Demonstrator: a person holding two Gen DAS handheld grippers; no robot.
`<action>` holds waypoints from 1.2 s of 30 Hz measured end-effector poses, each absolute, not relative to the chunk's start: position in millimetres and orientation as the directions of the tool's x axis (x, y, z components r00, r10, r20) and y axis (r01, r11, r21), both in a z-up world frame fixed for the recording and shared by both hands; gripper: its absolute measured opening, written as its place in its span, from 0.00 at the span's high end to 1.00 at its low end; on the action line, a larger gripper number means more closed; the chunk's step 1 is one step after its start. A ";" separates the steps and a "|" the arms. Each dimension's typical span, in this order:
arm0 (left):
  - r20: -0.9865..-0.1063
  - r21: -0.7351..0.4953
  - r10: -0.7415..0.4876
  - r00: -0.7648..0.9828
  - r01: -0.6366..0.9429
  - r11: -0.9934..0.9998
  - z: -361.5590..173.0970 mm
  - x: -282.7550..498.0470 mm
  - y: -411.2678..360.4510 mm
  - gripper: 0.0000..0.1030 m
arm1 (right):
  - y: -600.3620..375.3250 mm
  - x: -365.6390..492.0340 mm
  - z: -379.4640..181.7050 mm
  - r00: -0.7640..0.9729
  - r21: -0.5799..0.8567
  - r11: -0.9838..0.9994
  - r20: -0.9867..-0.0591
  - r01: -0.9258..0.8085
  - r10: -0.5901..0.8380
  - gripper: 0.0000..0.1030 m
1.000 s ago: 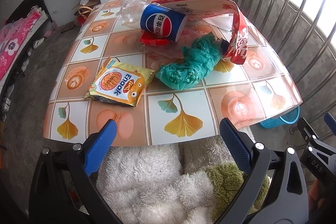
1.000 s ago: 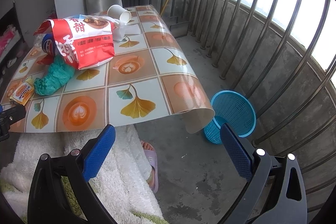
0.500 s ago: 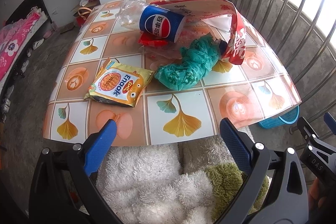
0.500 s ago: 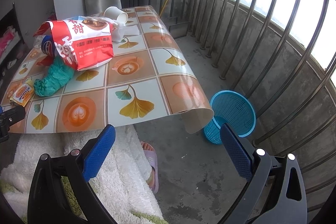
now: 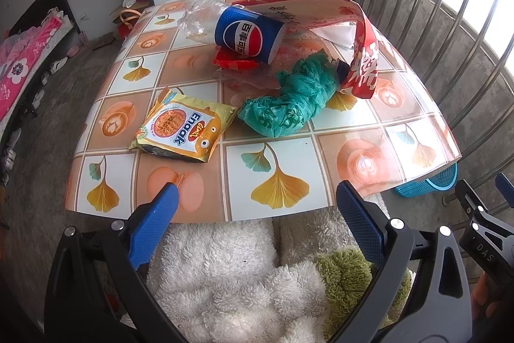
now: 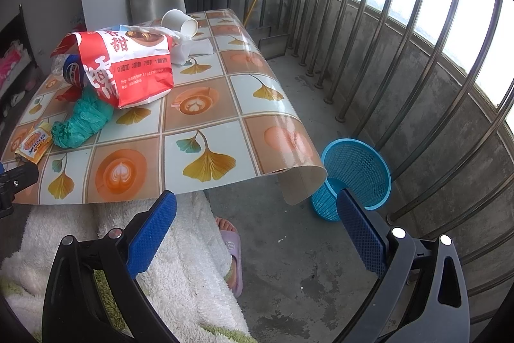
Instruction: Collect trash
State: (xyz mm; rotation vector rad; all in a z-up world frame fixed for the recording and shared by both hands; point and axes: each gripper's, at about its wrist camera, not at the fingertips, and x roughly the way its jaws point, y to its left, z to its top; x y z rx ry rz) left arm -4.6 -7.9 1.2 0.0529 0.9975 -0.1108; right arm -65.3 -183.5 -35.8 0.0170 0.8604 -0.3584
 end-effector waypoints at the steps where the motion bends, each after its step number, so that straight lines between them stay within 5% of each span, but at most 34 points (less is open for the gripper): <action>1: -0.840 -0.006 -0.069 0.538 0.117 0.993 1.1 -4.6 -7.9 0.09 | -183.7 -65.2 -35.7 0.596 -0.128 0.940 -0.744 0.316 -0.302 0.06; 36: -0.844 -0.017 -0.072 0.532 0.109 0.994 -3.1 -3.1 -3.1 0.09 | -182.2 -61.1 -39.2 0.595 -0.110 0.942 -0.750 0.317 -0.288 0.06</action>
